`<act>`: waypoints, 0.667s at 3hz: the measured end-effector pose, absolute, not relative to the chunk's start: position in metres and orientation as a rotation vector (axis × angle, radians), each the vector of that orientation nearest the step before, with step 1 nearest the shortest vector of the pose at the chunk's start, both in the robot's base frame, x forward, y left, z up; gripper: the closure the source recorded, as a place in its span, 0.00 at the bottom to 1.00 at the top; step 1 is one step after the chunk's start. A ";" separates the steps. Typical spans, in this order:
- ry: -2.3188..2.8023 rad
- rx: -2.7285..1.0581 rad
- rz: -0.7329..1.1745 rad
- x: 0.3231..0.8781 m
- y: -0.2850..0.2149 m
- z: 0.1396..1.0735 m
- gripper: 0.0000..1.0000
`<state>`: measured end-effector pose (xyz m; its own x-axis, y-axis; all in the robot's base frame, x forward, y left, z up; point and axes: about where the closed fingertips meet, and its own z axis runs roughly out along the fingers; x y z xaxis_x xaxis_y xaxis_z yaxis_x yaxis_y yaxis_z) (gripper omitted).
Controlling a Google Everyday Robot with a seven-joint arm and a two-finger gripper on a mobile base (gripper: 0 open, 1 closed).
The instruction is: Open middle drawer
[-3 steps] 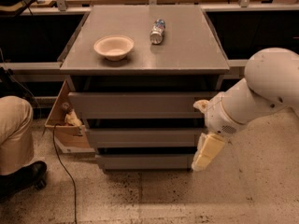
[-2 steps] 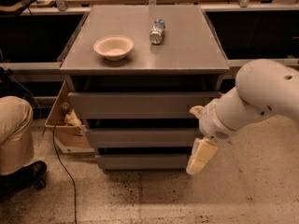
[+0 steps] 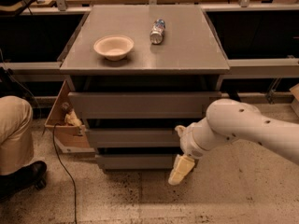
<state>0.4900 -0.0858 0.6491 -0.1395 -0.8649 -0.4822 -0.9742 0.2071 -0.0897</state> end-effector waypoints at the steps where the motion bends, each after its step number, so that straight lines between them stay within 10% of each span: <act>1: 2.017 -1.682 0.372 0.507 -0.070 0.606 0.00; 2: 1.973 -1.647 0.441 0.519 -0.055 0.565 0.00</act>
Offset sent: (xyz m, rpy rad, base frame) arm 0.0490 0.0430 -0.1174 0.2143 -0.0495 0.0194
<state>0.5189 -0.0549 0.5646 -0.1185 -0.8031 -0.5840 -0.9753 0.2047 -0.0835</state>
